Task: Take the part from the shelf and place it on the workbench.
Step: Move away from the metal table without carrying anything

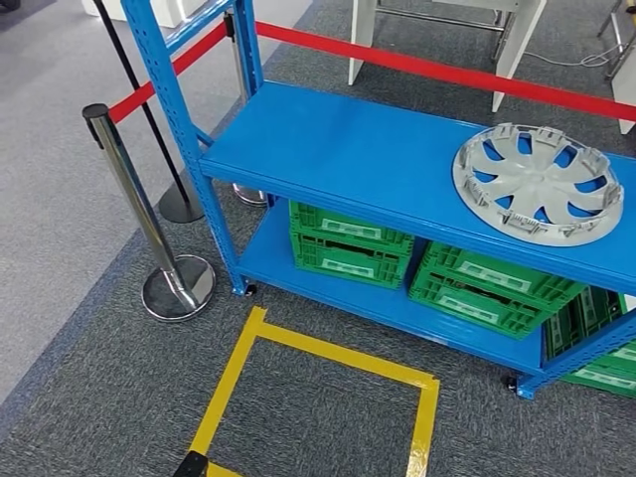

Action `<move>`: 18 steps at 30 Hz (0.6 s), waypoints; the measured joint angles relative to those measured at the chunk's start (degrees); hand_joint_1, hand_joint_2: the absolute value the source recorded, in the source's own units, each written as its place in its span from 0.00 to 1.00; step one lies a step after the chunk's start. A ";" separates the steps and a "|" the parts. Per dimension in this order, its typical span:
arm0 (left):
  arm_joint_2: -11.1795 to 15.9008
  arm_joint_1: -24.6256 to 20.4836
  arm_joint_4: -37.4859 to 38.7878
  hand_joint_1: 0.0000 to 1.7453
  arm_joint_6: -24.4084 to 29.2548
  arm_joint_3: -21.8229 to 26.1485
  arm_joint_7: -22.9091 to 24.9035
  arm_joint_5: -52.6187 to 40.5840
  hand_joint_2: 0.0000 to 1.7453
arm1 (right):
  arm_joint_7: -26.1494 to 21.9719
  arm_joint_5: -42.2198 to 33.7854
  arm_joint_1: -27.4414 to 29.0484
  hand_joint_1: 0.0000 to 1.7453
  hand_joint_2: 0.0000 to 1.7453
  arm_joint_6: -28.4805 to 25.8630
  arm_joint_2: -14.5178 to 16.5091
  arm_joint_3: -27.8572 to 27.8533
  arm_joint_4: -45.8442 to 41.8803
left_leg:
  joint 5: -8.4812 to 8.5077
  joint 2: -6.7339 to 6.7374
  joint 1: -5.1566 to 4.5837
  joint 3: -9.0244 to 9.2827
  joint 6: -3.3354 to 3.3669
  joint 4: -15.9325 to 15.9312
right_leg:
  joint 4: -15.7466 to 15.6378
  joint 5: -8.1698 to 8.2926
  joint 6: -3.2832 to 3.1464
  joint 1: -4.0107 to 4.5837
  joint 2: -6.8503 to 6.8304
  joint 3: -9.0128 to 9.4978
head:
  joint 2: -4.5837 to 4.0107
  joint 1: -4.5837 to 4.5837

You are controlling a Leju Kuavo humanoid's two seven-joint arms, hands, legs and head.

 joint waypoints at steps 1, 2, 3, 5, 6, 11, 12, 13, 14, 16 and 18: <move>0.01 -0.02 0.00 0.00 -0.03 0.00 0.01 -0.02 0.00 | -0.01 0.00 -0.07 0.00 0.00 0.04 0.08 -0.01 0.07 | -0.20 0.00 -0.13 0.00 -0.31 0.16 | -1.55 0.17 -0.28 0.03 0.01 0.86 | 0.00 -0.02; 0.03 -0.05 -0.01 0.00 -0.03 0.00 0.03 -0.02 0.00 | -0.02 0.00 -0.12 0.00 0.00 0.08 0.16 -0.03 0.11 | -0.30 0.01 -0.23 -0.01 -0.55 0.29 | -1.91 -0.16 -0.67 0.14 0.09 1.15 | 0.00 -0.08; 0.03 -0.08 -0.01 0.00 -0.03 0.00 0.04 -0.02 0.00 | -0.03 0.00 -0.13 0.00 0.00 0.10 0.20 -0.05 0.14 | -0.35 0.04 -0.18 0.04 -0.72 0.32 | -1.90 -0.16 -1.13 0.14 0.18 1.29 | 0.00 -0.16; 0.04 -0.14 -0.01 0.00 -0.03 0.00 0.05 -0.02 0.00 | -0.03 0.01 -0.06 0.00 0.00 0.16 0.33 -0.05 0.16 | -1.11 0.04 -0.03 -0.12 -1.17 1.33 | -1.99 -0.20 -1.73 0.10 0.16 1.48 | 0.00 -0.33; 0.05 -0.16 0.00 0.00 -0.03 0.00 0.05 -0.03 0.00 | -0.02 0.01 -0.07 0.00 0.00 0.23 0.39 -0.05 0.17 | -2.15 0.02 0.04 -0.88 -1.44 3.17 | -2.04 -0.26 -2.02 0.03 0.10 1.65 | 0.00 -0.41; -0.03 0.05 0.00 0.00 -0.03 0.00 0.12 -0.13 0.00 | -0.02 0.00 -0.20 0.00 0.00 0.61 0.53 -0.07 0.49 | -6.32 0.00 0.11 -8.49 -1.81 17.20 | -2.05 -0.87 -2.80 0.13 0.09 2.36 | 0.00 -0.69; -0.02 0.08 0.00 0.00 -0.03 0.00 0.12 -0.18 0.00 | -0.02 0.00 -0.18 0.00 0.00 0.67 0.55 -0.07 0.57 | -4.51 -0.01 0.09 -8.07 -1.58 15.50 | -2.05 -1.05 -2.83 0.18 0.15 2.64 | 0.00 -0.69; 0.01 0.09 0.00 0.00 -0.03 0.00 0.12 -0.26 0.00 | -0.02 0.00 -0.17 0.00 0.00 0.75 0.60 -0.06 0.62 | -2.04 -0.02 0.01 -6.79 -1.21 12.06 | -2.06 -1.25 -2.83 0.22 0.23 2.94 | 0.00 -0.70; 0.07 0.08 0.00 0.00 -0.03 0.00 0.12 -0.30 0.00 | -0.02 0.00 -0.17 0.00 0.00 0.81 0.70 -0.05 0.66 | -0.01 -0.04 -0.13 -5.25 -0.74 8.20 | -2.07 -1.46 -2.75 0.30 0.28 3.03 | 0.00 -0.68; 0.16 0.01 -0.01 0.00 -0.04 0.00 0.12 -0.37 0.00 | -0.06 0.00 -0.25 0.00 0.00 0.91 0.91 -0.06 0.71 | 1.63 -0.03 -0.43 -2.99 -0.12 2.60 | -2.05 -1.89 -2.33 0.44 0.37 3.15 | 0.00 -0.64; 0.17 -0.06 -0.01 0.00 -0.05 0.00 0.12 -0.37 0.00 | -0.09 -0.01 -0.29 0.00 0.00 0.93 0.98 -0.07 0.82 | 1.15 -0.03 -0.60 -2.50 0.10 1.30 | -2.24 -2.19 -1.64 0.42 0.32 3.14 | 0.00 -0.65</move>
